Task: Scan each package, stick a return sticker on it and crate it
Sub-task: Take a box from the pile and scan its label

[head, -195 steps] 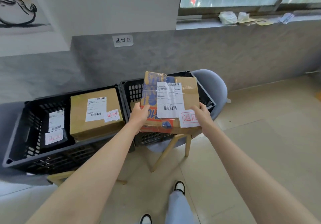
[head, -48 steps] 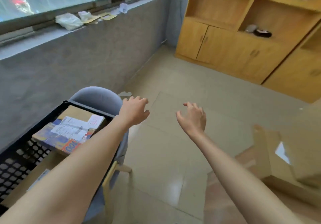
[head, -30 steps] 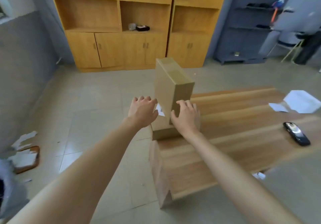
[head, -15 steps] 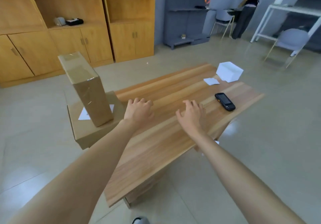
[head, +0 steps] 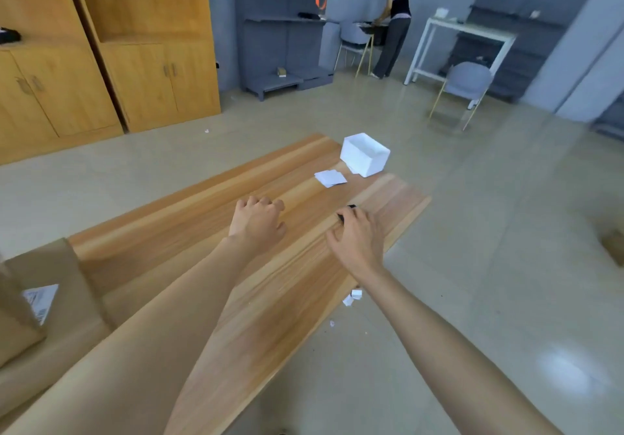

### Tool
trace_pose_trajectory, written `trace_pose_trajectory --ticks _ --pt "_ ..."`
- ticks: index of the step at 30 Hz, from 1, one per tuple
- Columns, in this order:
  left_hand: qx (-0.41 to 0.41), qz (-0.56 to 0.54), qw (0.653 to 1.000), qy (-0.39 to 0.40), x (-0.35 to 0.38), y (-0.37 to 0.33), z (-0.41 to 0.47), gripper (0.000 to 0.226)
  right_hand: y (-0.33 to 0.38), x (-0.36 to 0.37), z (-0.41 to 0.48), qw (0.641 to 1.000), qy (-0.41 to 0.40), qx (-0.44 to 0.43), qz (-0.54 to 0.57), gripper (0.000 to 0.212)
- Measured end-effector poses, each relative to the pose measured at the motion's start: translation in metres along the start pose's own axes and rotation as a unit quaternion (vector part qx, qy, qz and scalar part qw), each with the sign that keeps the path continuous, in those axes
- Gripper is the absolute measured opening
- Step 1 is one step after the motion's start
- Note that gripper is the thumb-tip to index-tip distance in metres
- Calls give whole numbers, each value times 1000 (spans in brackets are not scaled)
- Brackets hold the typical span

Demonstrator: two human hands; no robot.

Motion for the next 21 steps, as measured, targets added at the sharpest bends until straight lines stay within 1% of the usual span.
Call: trace_pose_trajectory --ticks 5,10,14,18,21 --pt "0 -6 1000 -16 -11 -14 64 45 -20 -7 62 1000 -11 -1 5 42" --pt "-31 -10 999 -17 -10 4 89 44 -14 6 109 999 2 -35 -10 38" --pt "-102 -6 995 -9 -8 37 92 45 10 26 142 996 35 -82 19 41" --pt "-185 -5 983 -12 -9 70 85 46 49 45 172 984 65 -166 24 43" --pt "-260 2 965 -29 -16 92 75 45 81 53 191 969 64 -235 33 41"
Point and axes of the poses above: each hand's wrist, its own z-axis towards the middle knuckle, its own x-axis out of the palm, y = z × x, the point moved 3 cm from there along z, towards the middle knuckle, and after that the axes turned 1 degree about -x, right-handed, at the moved point
